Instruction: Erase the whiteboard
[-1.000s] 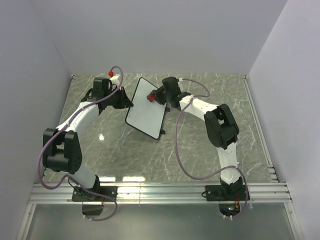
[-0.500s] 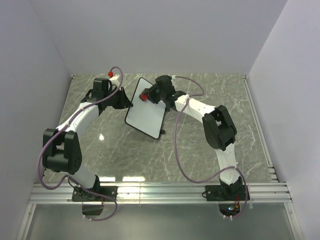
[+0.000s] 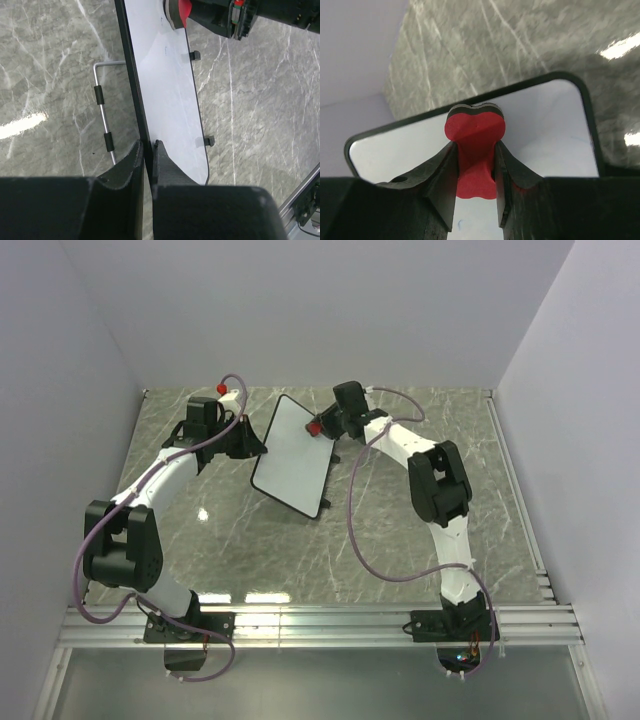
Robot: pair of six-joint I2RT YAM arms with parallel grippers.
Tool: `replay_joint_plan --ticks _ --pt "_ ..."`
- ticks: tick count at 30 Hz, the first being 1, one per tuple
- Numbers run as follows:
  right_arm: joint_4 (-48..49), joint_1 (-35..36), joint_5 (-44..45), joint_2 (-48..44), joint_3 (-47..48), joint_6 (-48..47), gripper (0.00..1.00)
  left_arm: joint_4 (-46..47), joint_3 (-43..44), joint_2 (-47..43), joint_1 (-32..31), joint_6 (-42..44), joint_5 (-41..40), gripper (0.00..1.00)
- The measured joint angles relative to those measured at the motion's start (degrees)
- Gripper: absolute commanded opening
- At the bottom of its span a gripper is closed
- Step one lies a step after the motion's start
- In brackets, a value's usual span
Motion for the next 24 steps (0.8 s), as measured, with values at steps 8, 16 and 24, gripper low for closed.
replay_joint_plan --ticks 8,16,24 --pt "-5.49 -1.11 0.44 5.31 9.22 -1.88 0.00 -0.52 0.00 -0.50 -0.33 0.00 -0.79 0.00" --pt "-4.59 -0.96 1.18 6.25 10.16 -1.88 0.00 -1.18 -0.02 -0.85 -0.63 0.02 -1.64 0.00" --pt "3.08 1.42 4.28 1.40 0.04 -0.15 0.00 -1.95 -0.02 -1.01 -0.66 0.09 -2.12 0.00"
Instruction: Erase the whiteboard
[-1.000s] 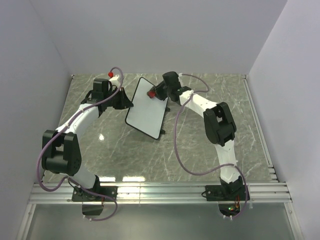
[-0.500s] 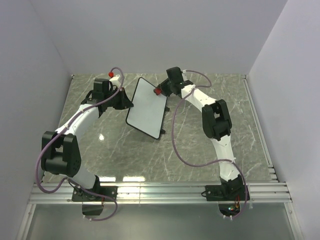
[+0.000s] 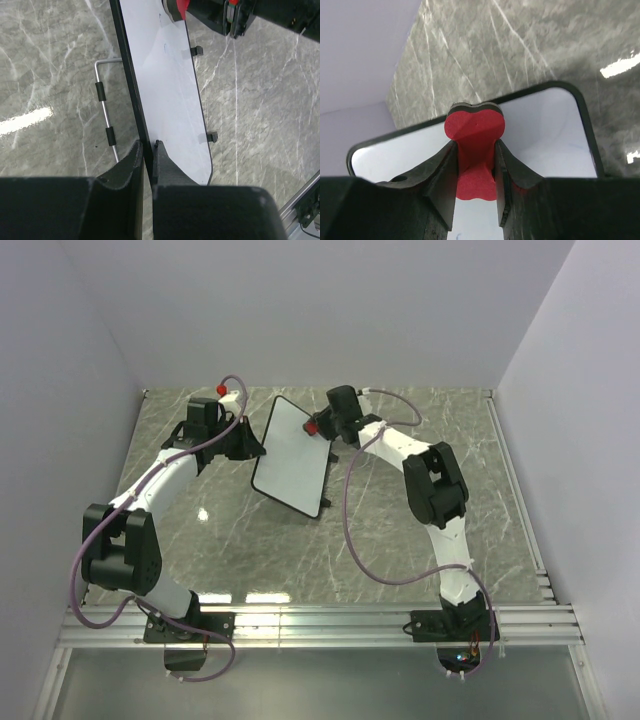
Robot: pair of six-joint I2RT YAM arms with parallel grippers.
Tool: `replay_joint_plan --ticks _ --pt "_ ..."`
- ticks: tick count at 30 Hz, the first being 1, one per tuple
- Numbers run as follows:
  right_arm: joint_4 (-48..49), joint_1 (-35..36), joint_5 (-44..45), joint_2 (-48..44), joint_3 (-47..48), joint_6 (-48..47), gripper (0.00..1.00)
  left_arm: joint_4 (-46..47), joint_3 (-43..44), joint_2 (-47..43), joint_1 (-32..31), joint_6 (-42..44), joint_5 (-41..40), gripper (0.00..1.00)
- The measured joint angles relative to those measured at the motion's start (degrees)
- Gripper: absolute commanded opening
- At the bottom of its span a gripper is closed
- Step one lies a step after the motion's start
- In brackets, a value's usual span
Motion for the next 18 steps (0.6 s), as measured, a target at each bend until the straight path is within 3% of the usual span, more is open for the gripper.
replay_joint_plan --ticks 18 --pt "3.26 5.53 2.03 -6.40 -7.21 1.53 0.00 -0.31 0.02 -0.11 -0.09 0.15 -0.57 0.00"
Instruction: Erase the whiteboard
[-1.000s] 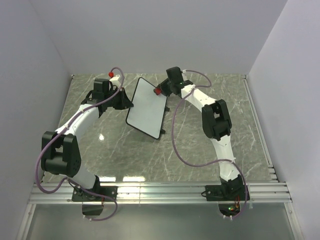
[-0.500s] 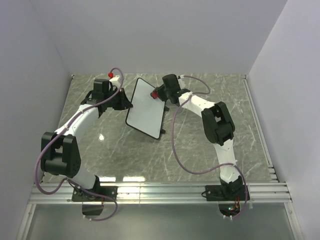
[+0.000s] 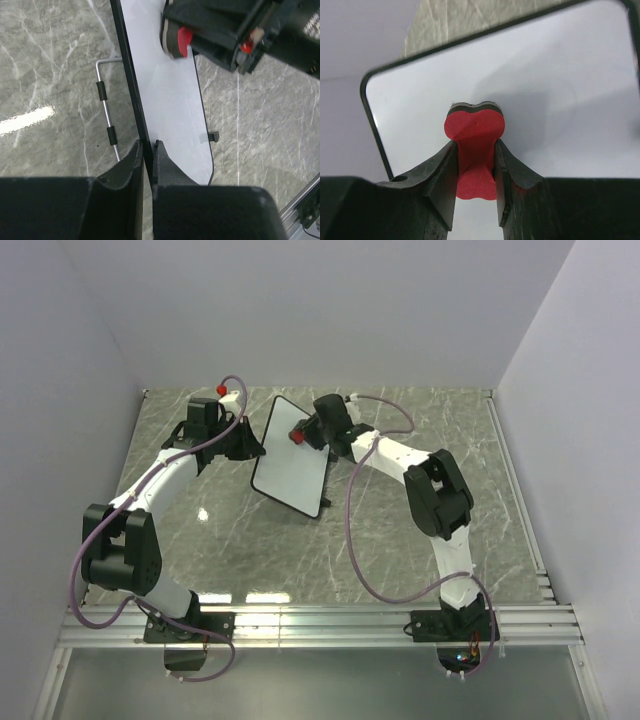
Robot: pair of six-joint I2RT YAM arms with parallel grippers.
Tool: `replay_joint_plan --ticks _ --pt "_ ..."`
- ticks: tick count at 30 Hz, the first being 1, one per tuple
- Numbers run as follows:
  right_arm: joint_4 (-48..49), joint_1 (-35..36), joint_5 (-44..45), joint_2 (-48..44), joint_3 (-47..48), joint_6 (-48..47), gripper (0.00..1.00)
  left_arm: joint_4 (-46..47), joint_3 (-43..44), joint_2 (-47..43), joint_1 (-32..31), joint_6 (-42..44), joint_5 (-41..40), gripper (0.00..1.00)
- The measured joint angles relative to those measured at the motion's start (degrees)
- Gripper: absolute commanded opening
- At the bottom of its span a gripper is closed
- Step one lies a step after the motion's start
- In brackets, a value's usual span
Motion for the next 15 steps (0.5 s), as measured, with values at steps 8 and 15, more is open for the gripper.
replay_joint_plan --ticks 8,15 --pt "2.67 3.32 0.20 -4.96 -7.02 2.19 0.00 0.00 0.00 0.00 0.00 0.20 -0.26 0.00" --pt "1.20 3.30 -0.68 -4.57 -5.40 2.49 0.00 0.07 -0.02 0.02 -0.02 0.20 -0.48 0.00"
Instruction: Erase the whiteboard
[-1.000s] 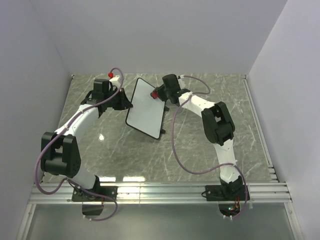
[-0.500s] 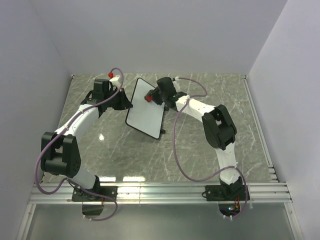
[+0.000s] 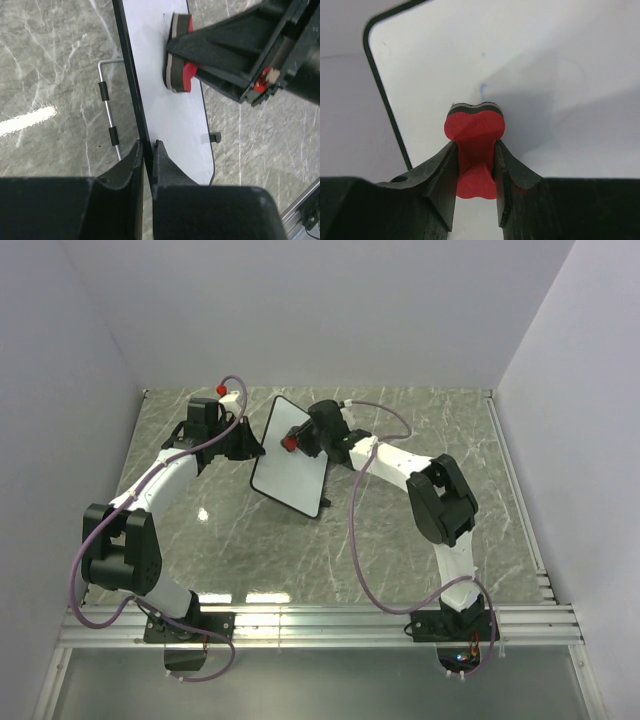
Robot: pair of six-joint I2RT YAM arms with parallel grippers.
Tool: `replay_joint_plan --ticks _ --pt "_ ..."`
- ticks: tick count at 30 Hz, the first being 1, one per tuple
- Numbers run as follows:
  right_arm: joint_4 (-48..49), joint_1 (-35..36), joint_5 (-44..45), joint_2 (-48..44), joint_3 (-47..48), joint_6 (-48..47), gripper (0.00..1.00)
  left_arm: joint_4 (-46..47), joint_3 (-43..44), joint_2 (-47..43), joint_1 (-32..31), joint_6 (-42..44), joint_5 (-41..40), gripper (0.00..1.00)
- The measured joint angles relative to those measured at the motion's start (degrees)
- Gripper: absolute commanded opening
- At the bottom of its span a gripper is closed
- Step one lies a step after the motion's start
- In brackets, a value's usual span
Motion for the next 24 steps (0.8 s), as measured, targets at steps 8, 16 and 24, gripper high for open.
replay_joint_plan --ticks 8,16,24 --pt "-4.39 -4.11 -2.23 7.82 13.42 -0.57 0.00 0.61 -0.20 -0.09 -0.20 -0.07 0.04 0.00" --pt "-6.62 -7.93 -2.16 13.11 19.26 -0.72 0.00 1.31 -0.76 -0.39 -0.31 -0.13 0.04 0.00" --pt "-6.58 -8.09 -1.97 13.77 19.80 -0.98 0.00 1.31 -0.76 -0.39 -0.39 -0.13 0.00 0.00"
